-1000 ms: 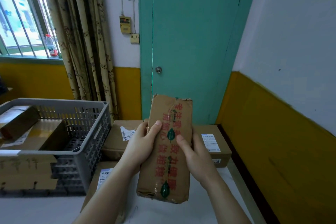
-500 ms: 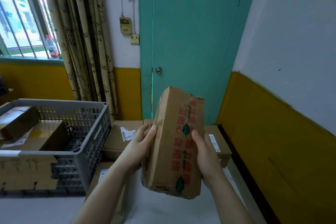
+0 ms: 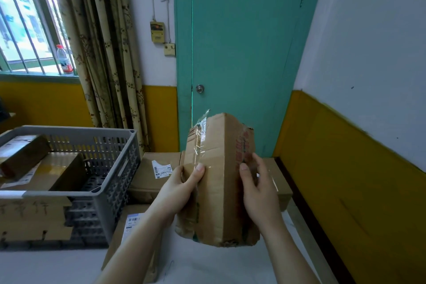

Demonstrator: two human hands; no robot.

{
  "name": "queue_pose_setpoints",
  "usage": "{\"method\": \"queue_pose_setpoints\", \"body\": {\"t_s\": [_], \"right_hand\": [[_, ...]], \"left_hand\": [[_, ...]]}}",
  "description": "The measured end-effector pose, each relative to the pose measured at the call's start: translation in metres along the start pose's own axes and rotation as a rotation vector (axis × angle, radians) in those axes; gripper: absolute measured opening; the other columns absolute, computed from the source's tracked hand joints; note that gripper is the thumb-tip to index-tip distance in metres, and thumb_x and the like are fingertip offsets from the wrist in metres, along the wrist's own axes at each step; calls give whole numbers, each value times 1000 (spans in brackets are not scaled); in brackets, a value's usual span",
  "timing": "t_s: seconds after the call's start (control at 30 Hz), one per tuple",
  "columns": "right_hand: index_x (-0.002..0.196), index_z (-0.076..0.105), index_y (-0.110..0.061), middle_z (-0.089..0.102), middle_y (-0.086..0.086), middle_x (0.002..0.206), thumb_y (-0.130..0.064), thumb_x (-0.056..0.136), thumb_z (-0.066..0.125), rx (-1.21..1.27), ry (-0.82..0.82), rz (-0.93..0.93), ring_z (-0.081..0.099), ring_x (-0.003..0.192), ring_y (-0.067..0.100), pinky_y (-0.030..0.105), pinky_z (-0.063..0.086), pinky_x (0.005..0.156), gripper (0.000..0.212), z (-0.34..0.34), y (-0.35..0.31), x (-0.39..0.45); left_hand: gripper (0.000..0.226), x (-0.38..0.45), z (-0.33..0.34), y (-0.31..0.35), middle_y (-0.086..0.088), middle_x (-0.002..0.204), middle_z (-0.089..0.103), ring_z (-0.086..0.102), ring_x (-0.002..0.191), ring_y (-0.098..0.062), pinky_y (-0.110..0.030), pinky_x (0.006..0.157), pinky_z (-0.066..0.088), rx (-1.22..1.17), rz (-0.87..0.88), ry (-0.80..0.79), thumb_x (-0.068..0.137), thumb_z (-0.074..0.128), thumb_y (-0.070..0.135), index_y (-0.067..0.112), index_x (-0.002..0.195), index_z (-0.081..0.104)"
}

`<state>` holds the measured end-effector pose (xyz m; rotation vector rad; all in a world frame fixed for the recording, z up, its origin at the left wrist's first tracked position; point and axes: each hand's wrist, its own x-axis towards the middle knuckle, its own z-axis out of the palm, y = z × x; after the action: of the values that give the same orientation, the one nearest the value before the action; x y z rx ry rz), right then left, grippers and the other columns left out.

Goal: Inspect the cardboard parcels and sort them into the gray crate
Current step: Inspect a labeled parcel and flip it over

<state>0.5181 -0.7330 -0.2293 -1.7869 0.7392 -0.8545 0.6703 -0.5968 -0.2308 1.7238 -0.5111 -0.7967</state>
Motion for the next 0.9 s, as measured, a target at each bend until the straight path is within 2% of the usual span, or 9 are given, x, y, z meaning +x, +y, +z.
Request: {"method": "queue_pose_setpoints", "body": {"t_s": [0.1,0.2,0.27,0.33,0.4,0.47,0.7,0.8,0.9], "right_hand": [[157,21,-42,45,-14,151,-97,70,45,-49,-136,73,45,138,13,48,42,114,106,0,-1,-1],[159,16,-42,45,-14,153,-99,61,54,-51,-211,110,47,138,16,50,44,113,119,0,-2,-3],[155,22,-47,52,-16,145,-94,62,62,-44,-228,117,55,130,14,49,50,107,112,0,0,-4],[143,35,-56,60,-22,132,-88,66,65,-7,-203,111,60,120,8,42,54,100,89,0,3,-3],[127,47,-64,67,-27,119,-79,72,66,63,-189,104,66,109,1,33,56,90,60,-2,6,-2],[121,53,-64,69,-28,113,-70,76,67,124,-196,93,68,101,-3,29,55,83,47,-5,8,-1],[123,58,-56,71,-25,113,-65,78,70,186,-252,138,69,100,-2,29,55,83,47,-5,8,-6],[119,60,-57,72,-24,112,-61,76,70,181,-270,189,70,100,0,31,57,84,44,-7,8,-6],[108,65,-54,74,-20,104,-53,70,66,140,-300,241,72,90,0,30,56,76,38,-11,6,-4]], "left_hand": [[142,2,4,-1,0,153,48,55,119,-17,-33,92,50,75,47,81,43,59,104,30,160,26],[145,3,4,-3,-1,153,48,56,122,-19,-34,94,51,149,84,124,39,56,106,30,159,26],[142,4,2,-4,0,149,51,59,123,-20,-37,99,53,188,115,135,41,56,106,30,157,28],[135,3,0,-5,0,144,56,63,117,-18,-40,100,55,194,125,120,46,58,103,31,156,30],[124,2,-6,-5,6,134,63,68,109,-13,-41,96,59,161,131,97,50,62,99,34,152,37],[112,2,-11,-4,12,121,69,72,102,-10,-39,89,63,139,150,81,51,66,97,36,143,47],[94,5,-16,-4,7,116,75,76,97,-12,-42,90,62,60,107,8,56,77,84,34,132,52],[93,2,-15,-4,9,115,71,77,91,-8,-30,76,62,58,100,-10,58,82,78,35,132,48],[86,0,-15,-4,13,120,64,75,91,-2,-19,65,60,23,122,-44,71,87,56,42,140,37]]}}
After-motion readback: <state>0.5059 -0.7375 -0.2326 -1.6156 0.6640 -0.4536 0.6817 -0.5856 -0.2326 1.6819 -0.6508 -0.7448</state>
